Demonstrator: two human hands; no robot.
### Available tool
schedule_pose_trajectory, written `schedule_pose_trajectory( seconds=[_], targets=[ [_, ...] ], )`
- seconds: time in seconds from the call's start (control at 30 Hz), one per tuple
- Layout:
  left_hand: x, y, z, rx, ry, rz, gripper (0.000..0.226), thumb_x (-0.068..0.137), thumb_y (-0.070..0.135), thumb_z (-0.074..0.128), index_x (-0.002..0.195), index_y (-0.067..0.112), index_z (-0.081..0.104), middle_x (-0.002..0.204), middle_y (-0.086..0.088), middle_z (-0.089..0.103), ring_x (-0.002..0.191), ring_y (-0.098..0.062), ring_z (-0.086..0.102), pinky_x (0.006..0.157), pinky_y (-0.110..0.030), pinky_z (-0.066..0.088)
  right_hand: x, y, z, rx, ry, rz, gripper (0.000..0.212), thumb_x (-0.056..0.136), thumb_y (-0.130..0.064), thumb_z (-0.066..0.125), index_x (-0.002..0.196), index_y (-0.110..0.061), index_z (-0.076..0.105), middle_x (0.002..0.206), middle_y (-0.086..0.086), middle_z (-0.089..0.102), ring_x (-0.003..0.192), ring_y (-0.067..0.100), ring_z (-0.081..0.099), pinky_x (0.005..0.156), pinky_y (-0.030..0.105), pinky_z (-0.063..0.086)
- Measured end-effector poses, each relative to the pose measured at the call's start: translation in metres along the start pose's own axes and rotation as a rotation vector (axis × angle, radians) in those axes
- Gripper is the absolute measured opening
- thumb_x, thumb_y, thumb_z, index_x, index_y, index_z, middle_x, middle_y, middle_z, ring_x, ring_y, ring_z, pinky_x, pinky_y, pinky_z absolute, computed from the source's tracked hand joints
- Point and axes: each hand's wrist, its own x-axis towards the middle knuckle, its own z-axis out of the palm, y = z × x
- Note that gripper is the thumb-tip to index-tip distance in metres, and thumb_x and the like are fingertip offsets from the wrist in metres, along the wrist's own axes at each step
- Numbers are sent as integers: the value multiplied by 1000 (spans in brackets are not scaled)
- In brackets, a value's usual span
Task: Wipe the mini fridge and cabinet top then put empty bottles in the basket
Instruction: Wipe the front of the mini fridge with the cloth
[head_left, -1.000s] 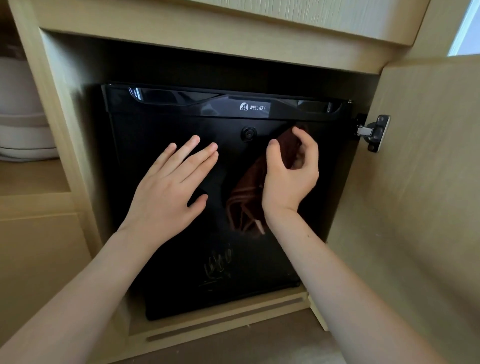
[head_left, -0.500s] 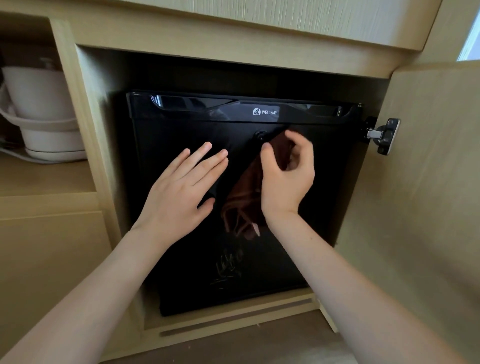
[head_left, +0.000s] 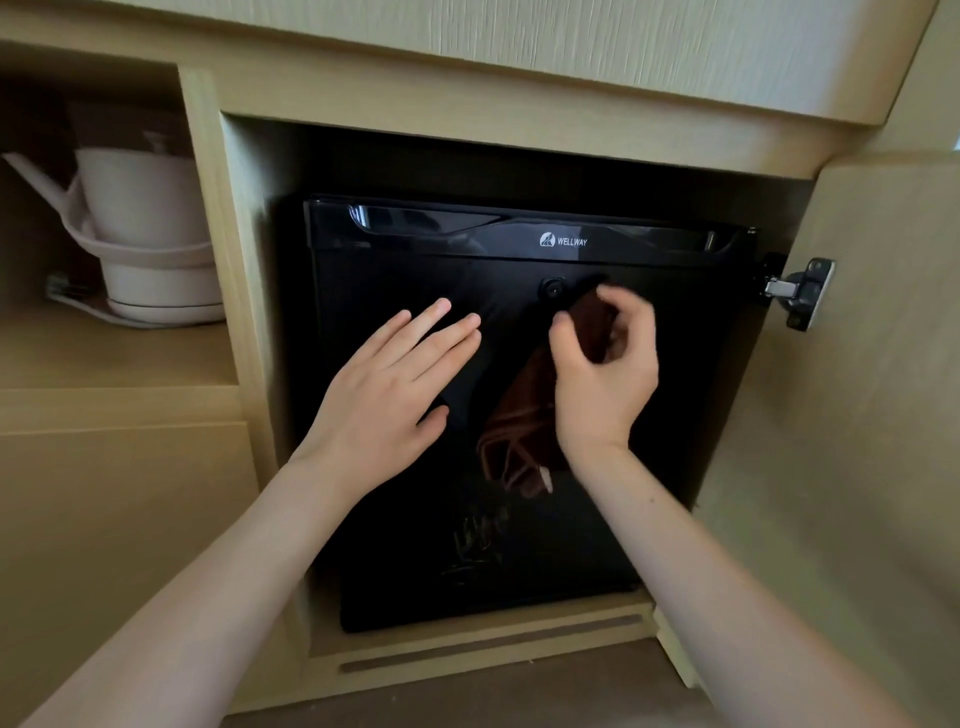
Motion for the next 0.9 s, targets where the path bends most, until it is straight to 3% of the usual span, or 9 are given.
schedule_pose_trajectory(
  seconds=[0.13, 0.27, 0.37, 0.43, 0.5, 0.63, 0.9],
  targets=[
    [-1, -3, 0, -4, -5, 9, 78, 79, 17, 75, 150, 13, 41, 158, 1, 37, 150, -22, 24, 125, -36, 13, -10, 9, -1, -20, -48, -49, 36, 85, -14, 74, 116, -25, 60, 107, -13, 62, 103, 13, 62, 91, 27, 52],
    [-4, -4, 1, -6, -17, 6, 78, 81, 18, 74, 150, 13, 40, 158, 1, 37, 150, -22, 24, 124, -38, 15, -42, 35, -32, -90, -130, 23, 37, 84, -12, 76, 113, -28, 58, 105, -9, 62, 101, 13, 62, 91, 38, 54],
    [-6, -3, 0, -21, -6, -9, 77, 81, 16, 74, 150, 13, 41, 158, 1, 37, 151, -22, 23, 125, -37, 13, -38, 31, -37, -111, -131, 13, 38, 82, -5, 76, 112, -20, 59, 99, -26, 58, 96, -3, 58, 85, 21, 50],
    [-6, -1, 1, -30, 2, -11, 76, 81, 15, 73, 150, 13, 41, 158, 1, 37, 151, -22, 23, 125, -37, 12, -14, 22, -28, -85, -25, -27, 37, 79, 0, 76, 111, -9, 59, 95, -22, 56, 88, -10, 54, 80, 10, 43],
    [-6, -1, 3, -33, 10, -13, 76, 82, 15, 73, 150, 13, 40, 158, 1, 37, 151, -21, 22, 125, -37, 11, 18, 9, -19, -50, 58, -55, 36, 78, -5, 76, 110, -6, 60, 96, -12, 57, 87, -5, 55, 81, 14, 46],
    [-6, -3, 6, -36, 15, -4, 76, 82, 16, 72, 150, 14, 39, 158, 1, 36, 151, -21, 20, 125, -37, 11, 30, 8, -16, -23, 81, -50, 36, 82, -15, 74, 114, -15, 57, 105, 1, 61, 98, 12, 61, 87, 25, 52],
    [-4, -1, 2, -26, -17, -13, 80, 77, 14, 78, 149, 12, 42, 157, 0, 38, 150, -23, 23, 124, -41, 16, -33, 71, -87, -201, -36, 178, 38, 85, -9, 73, 107, -29, 50, 96, -14, 57, 87, -7, 58, 74, 5, 42]
  ],
)
